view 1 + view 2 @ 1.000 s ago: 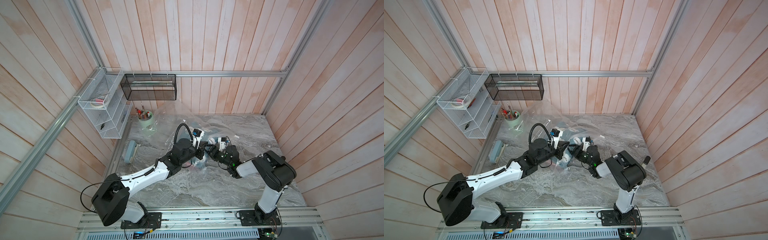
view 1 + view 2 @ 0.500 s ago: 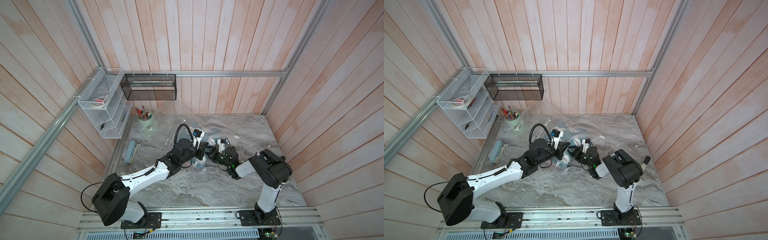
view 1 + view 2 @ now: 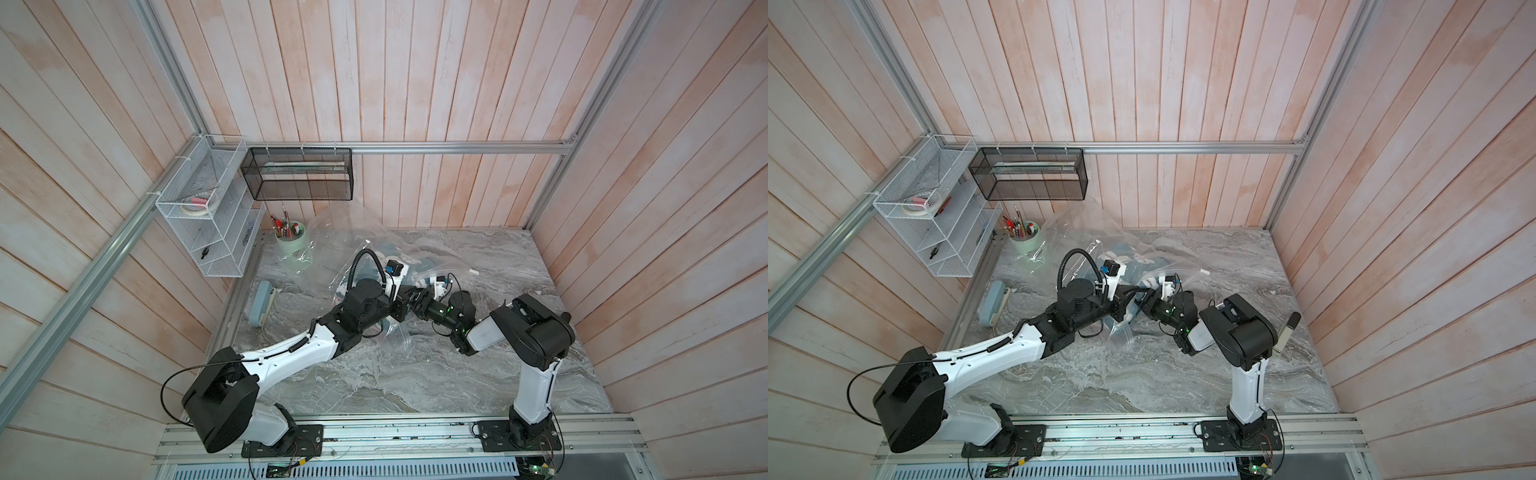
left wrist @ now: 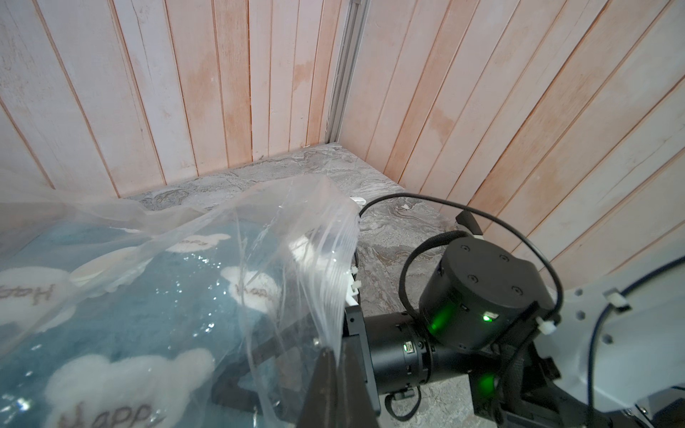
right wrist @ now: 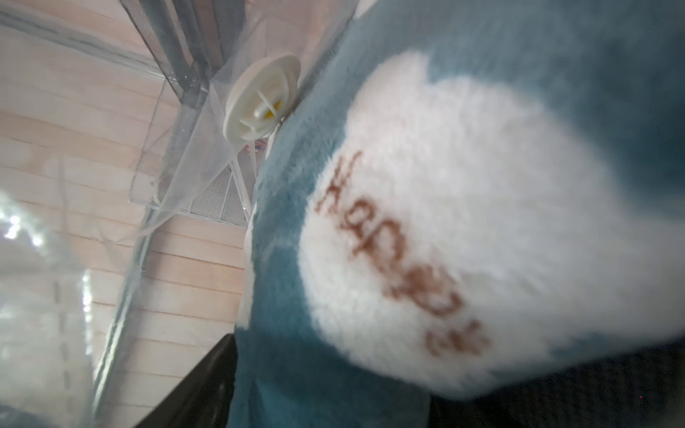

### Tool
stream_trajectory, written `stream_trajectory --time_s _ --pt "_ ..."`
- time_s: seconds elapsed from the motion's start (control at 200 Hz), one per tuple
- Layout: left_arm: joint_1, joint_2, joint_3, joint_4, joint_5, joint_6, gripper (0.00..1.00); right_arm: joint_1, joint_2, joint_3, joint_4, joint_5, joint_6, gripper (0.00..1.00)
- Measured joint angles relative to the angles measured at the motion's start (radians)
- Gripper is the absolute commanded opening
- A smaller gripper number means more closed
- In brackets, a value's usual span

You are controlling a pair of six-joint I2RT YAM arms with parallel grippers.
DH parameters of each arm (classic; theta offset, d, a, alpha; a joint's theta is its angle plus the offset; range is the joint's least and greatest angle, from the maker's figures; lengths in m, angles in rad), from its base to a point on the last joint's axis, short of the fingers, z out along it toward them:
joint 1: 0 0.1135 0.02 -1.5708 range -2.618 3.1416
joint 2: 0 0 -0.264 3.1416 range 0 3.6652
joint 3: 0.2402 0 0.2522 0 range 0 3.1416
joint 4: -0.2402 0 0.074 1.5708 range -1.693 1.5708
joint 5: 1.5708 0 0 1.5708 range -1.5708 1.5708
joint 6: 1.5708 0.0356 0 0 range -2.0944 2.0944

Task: Take the blanket out of the vacuum bag
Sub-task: Take out the blanket from the vacuum bag.

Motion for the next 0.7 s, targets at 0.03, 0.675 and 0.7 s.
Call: stream_trajectory --time_s 0.03,0.675,0.7 --pt "0.000 -0.001 0.000 0.001 0.000 0.000 0.00 0.001 -0.003 0.007 -0.010 -0.003 -0.003 0.43" --pt "0.001 -0.019 -0.010 0.010 -0.025 0.006 0.00 0.006 -0.171 0.060 -0.221 -0.034 -0.086 0.00" --pt "0.001 -0.017 -0.010 0.013 -0.027 0.006 0.00 0.006 -0.185 0.060 -0.238 -0.034 -0.092 0.00"
